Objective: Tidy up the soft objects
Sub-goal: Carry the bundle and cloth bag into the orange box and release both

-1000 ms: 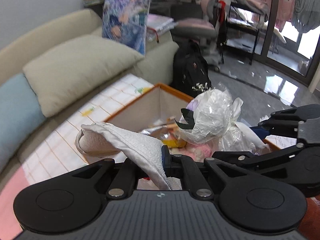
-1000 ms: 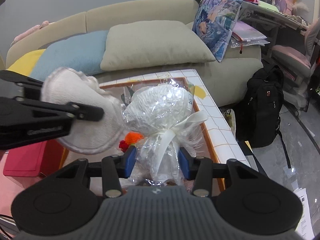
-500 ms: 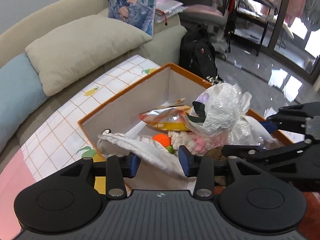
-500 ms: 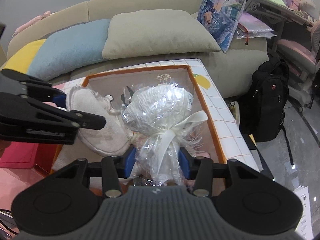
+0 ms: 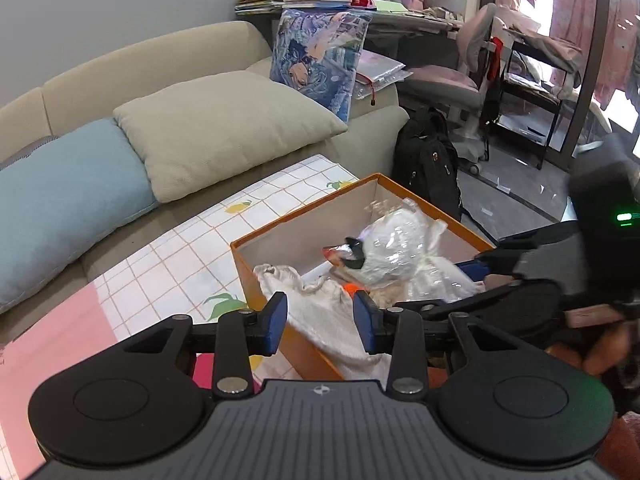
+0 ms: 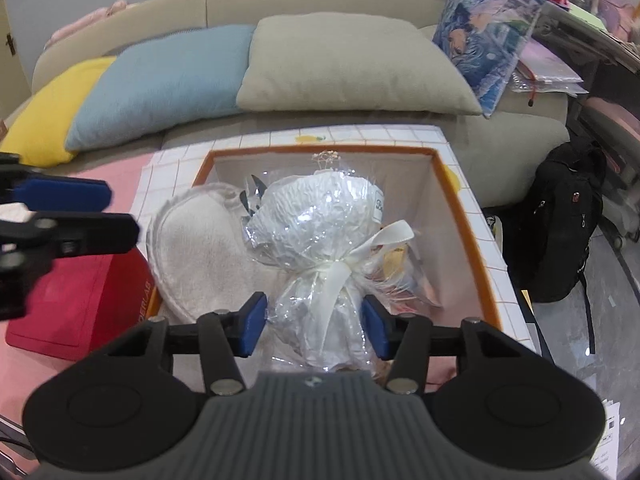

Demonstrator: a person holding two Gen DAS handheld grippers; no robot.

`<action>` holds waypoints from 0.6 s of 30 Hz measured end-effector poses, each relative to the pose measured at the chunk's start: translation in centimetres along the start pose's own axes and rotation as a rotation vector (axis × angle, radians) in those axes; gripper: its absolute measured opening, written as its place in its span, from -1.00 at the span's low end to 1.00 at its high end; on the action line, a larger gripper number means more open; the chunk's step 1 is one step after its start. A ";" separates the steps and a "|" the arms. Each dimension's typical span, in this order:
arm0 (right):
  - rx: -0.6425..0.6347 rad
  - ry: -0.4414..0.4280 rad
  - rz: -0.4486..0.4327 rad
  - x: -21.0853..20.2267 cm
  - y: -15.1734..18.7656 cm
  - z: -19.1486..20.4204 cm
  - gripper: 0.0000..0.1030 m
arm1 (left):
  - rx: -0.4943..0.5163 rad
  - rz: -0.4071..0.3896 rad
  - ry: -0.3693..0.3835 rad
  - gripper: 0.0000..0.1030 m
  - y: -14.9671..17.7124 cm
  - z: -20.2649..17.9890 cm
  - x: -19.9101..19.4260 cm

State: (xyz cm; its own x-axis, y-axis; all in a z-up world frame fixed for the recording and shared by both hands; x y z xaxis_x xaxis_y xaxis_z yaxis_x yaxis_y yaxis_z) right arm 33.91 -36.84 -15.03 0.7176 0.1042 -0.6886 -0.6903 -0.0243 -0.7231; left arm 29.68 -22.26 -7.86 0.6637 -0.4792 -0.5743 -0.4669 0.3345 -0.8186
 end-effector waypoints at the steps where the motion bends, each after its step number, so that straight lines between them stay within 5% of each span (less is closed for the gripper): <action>1: -0.001 0.000 0.009 0.3 0.1 0.1 0.01 | -0.005 -0.002 -0.002 -0.16 0.0 0.0 -0.2; 6: 0.025 0.002 0.058 1.0 0.8 0.1 0.12 | -0.016 -0.006 -0.009 -0.16 0.4 -0.2 -0.9; 18: 0.001 0.024 -0.001 -3.5 -0.3 0.9 0.34 | -0.056 -0.062 -0.026 -0.16 0.3 -0.4 -4.5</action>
Point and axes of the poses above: each gripper's, at about its wrist camera, not at the fingertips, and x roughly the way its jaws point, z to its left, y to its underside, the point moved 7 cm from there along x, roughly the way its jaws point, and after that the axes turned 10 degrees about -z, right-handed, at the moved point
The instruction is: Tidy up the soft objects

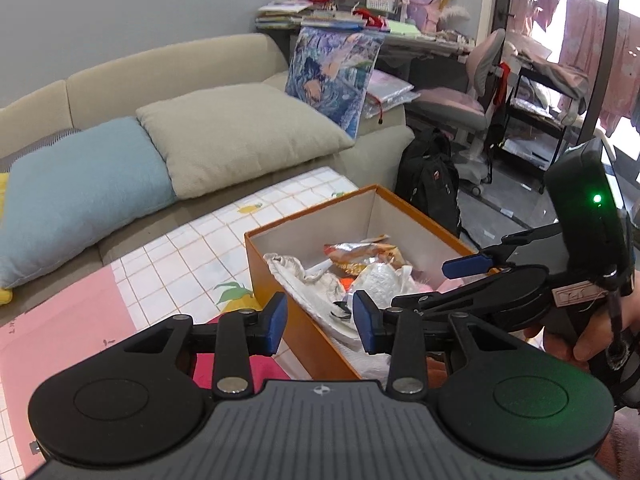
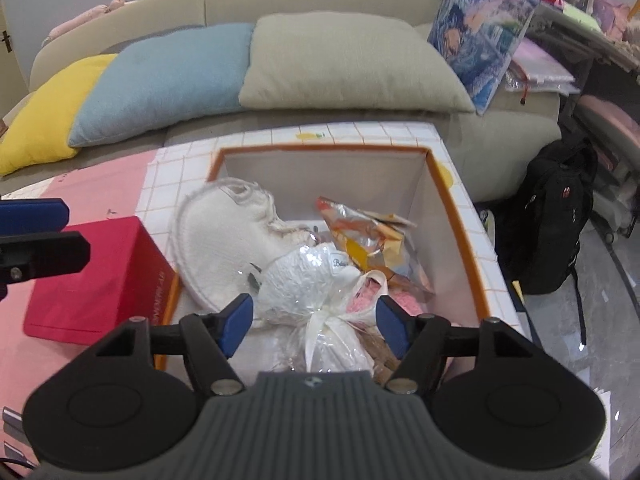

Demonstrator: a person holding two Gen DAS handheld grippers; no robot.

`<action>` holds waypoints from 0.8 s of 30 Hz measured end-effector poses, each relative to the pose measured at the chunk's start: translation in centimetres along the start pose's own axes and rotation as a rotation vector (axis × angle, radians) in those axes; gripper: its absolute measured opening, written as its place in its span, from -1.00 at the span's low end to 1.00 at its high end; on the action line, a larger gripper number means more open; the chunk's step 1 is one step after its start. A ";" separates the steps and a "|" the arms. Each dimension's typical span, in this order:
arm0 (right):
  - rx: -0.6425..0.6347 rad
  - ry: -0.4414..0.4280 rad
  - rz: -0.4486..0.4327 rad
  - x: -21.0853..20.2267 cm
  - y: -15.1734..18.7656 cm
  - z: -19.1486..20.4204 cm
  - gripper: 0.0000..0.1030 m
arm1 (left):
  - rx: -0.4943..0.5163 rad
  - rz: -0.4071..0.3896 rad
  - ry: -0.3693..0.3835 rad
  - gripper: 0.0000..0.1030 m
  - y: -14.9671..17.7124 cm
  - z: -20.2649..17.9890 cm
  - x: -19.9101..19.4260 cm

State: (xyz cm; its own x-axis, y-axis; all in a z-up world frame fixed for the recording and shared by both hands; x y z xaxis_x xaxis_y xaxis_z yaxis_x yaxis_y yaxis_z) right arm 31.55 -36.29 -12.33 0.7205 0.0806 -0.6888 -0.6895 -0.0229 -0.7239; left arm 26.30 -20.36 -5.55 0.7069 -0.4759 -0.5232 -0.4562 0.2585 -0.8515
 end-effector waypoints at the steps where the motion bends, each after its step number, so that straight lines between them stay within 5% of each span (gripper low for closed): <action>1: -0.004 0.002 -0.011 -0.7 -0.2 0.2 0.38 | 0.001 -0.011 -0.002 -0.16 -0.1 -0.1 -0.6; 10: -0.011 -0.007 -0.154 -8.8 -2.0 2.3 0.41 | -0.047 -0.123 -0.038 -0.15 -0.4 -0.8 -6.8; 19: 0.020 -0.031 -0.250 -17.3 -1.3 5.4 0.47 | -0.030 -0.219 -0.100 0.07 0.4 -2.1 -13.2; 24: 0.005 -0.044 -0.282 -20.5 0.6 8.2 0.49 | 0.013 -0.247 -0.129 0.39 1.2 -2.7 -16.0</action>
Point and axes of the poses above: each gripper's, at about its wrist camera, not at the fingertips, and x roughly the way its jaws point, z to its left, y to its underside, the point moved 7 cm from there along x, roughly the way its jaws point, and after that the axes turned 10 degrees about -z, right-handed, at the moved point
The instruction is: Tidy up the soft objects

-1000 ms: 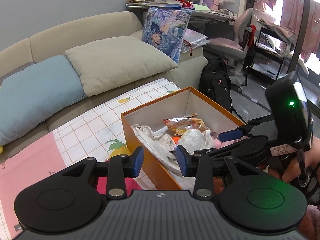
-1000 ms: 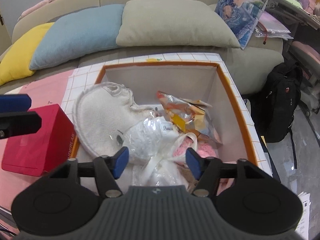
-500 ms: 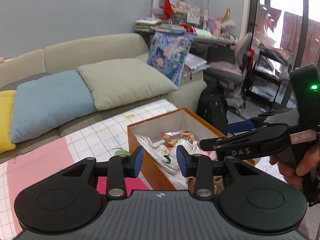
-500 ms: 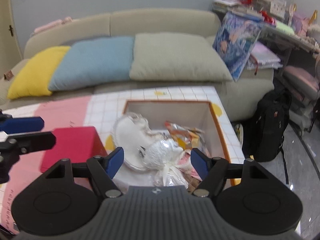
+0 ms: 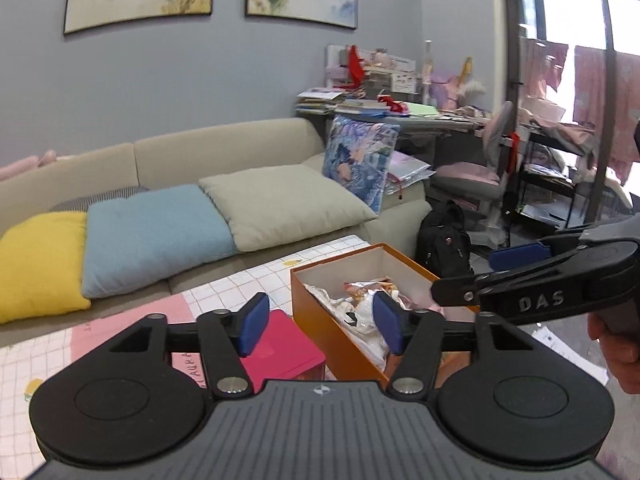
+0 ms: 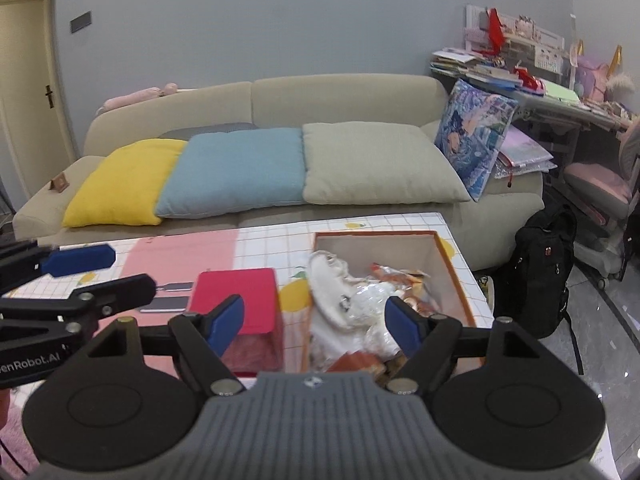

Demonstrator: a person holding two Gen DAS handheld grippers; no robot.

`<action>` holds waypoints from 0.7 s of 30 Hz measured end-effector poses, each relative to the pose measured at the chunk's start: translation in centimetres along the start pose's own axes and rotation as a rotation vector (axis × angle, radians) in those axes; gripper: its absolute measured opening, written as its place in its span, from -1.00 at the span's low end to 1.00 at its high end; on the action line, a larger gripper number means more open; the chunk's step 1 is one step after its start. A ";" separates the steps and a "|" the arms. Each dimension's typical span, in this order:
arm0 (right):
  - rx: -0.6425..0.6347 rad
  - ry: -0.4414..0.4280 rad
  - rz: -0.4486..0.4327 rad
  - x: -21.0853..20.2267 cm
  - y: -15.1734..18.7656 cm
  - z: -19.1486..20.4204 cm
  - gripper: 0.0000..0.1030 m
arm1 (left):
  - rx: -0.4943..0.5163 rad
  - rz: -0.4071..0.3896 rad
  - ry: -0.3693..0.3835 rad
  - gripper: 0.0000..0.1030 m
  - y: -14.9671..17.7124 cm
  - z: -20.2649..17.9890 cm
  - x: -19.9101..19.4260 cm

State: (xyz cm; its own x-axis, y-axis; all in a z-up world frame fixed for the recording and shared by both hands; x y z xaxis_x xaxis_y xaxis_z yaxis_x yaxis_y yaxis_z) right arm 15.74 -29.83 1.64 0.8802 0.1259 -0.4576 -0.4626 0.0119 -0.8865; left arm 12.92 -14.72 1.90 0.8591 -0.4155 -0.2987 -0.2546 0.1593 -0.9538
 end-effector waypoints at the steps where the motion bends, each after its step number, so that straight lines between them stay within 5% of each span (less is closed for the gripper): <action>1: -0.008 -0.001 -0.006 -0.5 0.3 0.6 0.49 | 0.018 -0.004 0.000 0.40 0.0 -0.1 -0.5; 9: 0.009 0.026 -0.012 -3.7 3.0 3.5 0.78 | 0.063 -0.097 -0.090 0.77 0.7 0.1 -4.6; 13: 0.009 0.052 0.006 -4.4 4.8 3.9 0.89 | 0.007 -0.104 -0.129 0.87 1.0 0.3 -5.5; 21: 0.024 0.084 0.030 -5.2 7.0 4.7 0.92 | -0.105 0.075 -0.214 0.97 3.8 1.5 -4.9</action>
Point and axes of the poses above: each gripper's, at about its wrist camera, not at the fingertips, and x roughly the way its jaws point, z to its left, y to its underside, the point moved 7 cm from there along x, roughly the way its jaws point, and after that the axes turned 10 degrees about -z, right-handed, at the moved point
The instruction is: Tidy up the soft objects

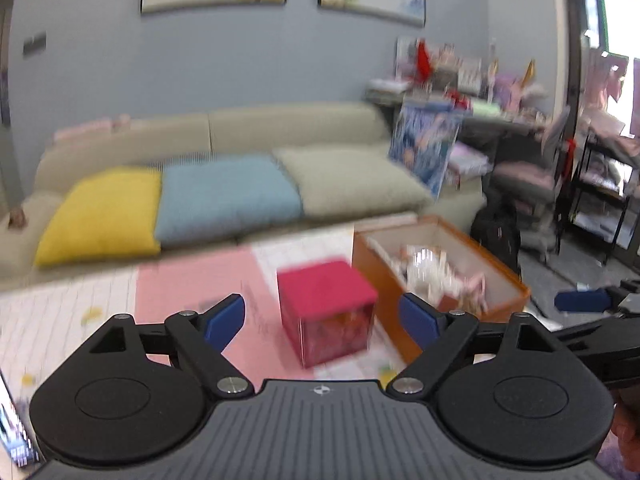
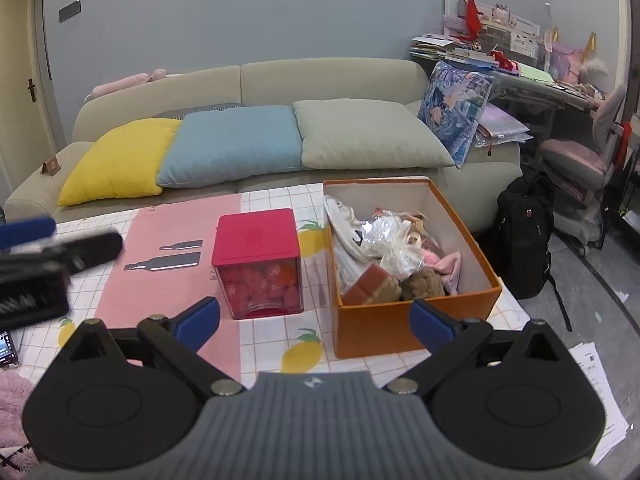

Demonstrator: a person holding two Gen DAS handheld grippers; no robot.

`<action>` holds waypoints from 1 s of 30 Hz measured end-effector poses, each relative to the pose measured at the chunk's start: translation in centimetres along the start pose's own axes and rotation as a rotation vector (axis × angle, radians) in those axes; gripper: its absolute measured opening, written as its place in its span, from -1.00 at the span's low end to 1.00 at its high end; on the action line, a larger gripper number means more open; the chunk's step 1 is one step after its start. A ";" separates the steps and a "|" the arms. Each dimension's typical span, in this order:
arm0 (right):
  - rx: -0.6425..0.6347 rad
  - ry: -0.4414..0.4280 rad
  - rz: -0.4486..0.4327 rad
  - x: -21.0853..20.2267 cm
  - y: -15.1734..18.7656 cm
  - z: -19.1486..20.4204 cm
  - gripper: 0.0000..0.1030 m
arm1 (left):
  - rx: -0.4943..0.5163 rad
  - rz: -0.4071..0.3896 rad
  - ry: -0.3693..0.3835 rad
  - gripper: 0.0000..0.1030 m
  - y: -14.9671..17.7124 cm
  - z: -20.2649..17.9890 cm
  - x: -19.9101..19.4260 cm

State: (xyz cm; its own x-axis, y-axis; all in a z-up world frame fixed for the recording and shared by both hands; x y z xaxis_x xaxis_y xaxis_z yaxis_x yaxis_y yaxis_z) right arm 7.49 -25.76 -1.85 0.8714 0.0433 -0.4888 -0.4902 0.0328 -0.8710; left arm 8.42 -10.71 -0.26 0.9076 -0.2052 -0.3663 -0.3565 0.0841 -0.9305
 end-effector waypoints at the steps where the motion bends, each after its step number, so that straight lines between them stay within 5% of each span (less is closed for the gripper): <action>1: -0.013 0.008 0.003 0.0 0.3 0.2 0.94 | -0.006 0.023 0.003 0.97 0.4 0.1 0.2; 14: 0.017 0.106 0.166 2.4 3.2 -1.1 0.94 | -0.090 0.282 -0.049 0.97 5.0 2.1 2.6; 30: 0.001 0.099 0.148 2.4 2.9 -0.7 0.94 | -0.073 0.270 -0.041 0.97 4.6 1.8 2.0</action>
State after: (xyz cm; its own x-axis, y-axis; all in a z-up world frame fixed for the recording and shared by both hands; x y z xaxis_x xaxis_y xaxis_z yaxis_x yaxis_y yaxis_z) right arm 8.14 -26.24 -5.62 0.7874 -0.0504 -0.6144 -0.6135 0.0345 -0.7890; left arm 9.03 -9.00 -5.25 0.7851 -0.1451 -0.6021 -0.6005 0.0596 -0.7974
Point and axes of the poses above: each gripper's, at about its wrist camera, not at the fingertips, and x roughly the way its jaws point, z to its left, y to its underside, the point moved 7 cm from there along x, roughly the way its jaws point, and after that the axes turned 10 degrees about -z, right-handed, at the moved point
